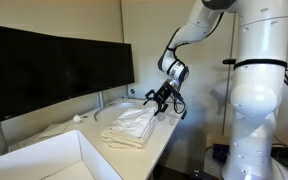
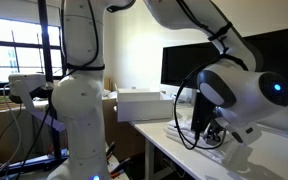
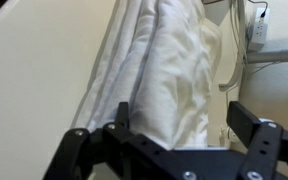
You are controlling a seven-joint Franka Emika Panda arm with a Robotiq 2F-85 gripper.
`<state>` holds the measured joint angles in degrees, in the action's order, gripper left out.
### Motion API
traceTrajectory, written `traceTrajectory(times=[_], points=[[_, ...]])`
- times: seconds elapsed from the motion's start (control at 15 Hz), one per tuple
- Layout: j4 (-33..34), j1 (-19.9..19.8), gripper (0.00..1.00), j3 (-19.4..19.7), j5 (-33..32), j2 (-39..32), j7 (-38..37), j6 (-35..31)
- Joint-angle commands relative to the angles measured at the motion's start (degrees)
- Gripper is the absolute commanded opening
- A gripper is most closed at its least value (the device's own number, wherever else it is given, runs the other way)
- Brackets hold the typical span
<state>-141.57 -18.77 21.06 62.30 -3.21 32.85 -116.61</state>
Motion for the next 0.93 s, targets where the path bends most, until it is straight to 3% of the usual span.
traceTrajectory(times=[0.0,0.07,0.8,0.87], points=[[1.3,0.0,0.75,-1.4,0.0,-1.4,1.9,1.3],[1.5,0.1,0.73,-1.6,-0.1,-1.6,2.3,1.5],[3.0,0.3,0.03,-2.9,-5.7,-2.8,4.5,2.2],[3.3,0.4,0.02,-3.1,-6.2,-2.7,4.6,2.0]])
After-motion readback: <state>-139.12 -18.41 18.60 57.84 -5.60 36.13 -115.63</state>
